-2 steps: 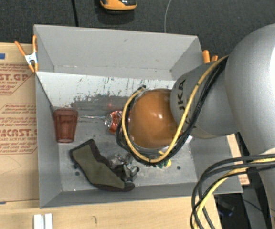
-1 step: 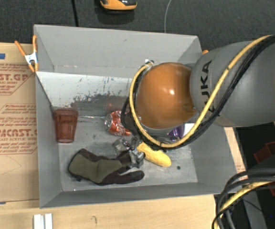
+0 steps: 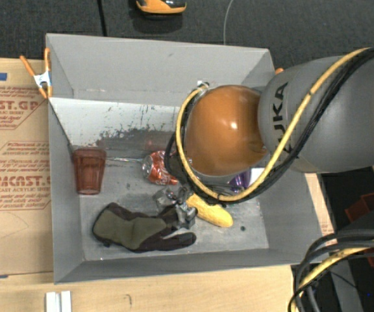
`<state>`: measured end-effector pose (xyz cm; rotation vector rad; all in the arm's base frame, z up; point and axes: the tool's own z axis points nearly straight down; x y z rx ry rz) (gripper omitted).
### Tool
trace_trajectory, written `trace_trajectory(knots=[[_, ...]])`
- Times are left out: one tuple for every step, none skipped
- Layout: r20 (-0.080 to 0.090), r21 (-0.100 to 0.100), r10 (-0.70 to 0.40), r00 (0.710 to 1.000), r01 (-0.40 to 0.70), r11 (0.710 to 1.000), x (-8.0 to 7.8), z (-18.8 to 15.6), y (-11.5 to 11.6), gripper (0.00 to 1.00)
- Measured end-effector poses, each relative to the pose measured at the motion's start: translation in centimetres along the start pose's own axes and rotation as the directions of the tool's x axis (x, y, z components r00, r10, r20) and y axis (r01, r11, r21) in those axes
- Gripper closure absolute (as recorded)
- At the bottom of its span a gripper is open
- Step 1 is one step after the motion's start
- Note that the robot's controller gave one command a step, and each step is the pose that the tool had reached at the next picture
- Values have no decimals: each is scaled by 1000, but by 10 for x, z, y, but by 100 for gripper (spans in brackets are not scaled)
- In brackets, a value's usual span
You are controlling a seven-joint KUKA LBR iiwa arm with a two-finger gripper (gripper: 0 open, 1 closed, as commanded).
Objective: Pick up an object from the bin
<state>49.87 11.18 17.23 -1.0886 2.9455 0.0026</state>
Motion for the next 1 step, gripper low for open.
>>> trace_trajectory(knots=[[-5, -2, -3, 1000, 3, 1000, -4, -48, -2, 100]])
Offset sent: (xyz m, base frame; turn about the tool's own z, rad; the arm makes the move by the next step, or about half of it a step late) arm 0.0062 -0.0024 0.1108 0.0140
